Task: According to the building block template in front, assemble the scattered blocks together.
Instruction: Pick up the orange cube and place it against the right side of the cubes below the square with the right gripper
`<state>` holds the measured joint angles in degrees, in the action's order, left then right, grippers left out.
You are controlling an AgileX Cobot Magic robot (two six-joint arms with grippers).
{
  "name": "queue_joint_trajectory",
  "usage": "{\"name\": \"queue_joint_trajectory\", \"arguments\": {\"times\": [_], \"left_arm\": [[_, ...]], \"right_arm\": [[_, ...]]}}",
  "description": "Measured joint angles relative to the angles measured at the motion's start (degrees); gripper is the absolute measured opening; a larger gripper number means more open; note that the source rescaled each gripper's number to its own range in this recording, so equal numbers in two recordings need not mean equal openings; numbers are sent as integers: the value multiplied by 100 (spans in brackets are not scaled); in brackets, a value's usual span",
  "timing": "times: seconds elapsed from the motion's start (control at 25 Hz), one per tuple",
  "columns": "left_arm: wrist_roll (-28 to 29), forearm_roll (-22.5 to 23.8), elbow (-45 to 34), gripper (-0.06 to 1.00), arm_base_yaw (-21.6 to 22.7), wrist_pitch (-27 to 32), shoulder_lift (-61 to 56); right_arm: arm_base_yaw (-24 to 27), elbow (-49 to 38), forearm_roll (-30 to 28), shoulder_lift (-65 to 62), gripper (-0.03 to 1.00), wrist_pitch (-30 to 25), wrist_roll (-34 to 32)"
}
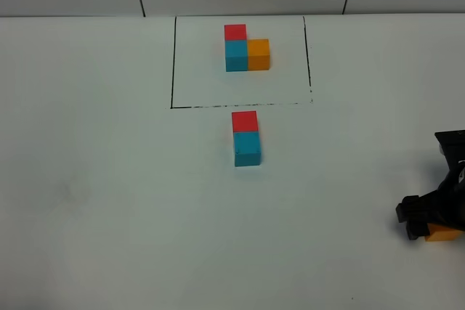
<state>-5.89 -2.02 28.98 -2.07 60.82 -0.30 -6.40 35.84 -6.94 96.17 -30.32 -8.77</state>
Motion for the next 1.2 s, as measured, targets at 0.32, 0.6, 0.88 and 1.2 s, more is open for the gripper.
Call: {"name": "queue_joint_trajectory", "arguments": {"times": [0.32, 0.6, 0.88, 1.2], "left_arm": [[0, 0, 0, 68, 0, 0, 0], [0, 0, 0, 68, 0, 0, 0], [0, 0, 0, 68, 0, 0, 0], [0, 0, 0, 68, 0, 0, 0]], "right_arm": [[0, 0, 20, 66, 33, -100, 20], [-25, 461, -351, 66, 1, -835, 702], [-884, 2062, -555, 275, 1, -1837, 4809], [-1666, 4467, -462, 2038, 1, -3084, 6199]]}}
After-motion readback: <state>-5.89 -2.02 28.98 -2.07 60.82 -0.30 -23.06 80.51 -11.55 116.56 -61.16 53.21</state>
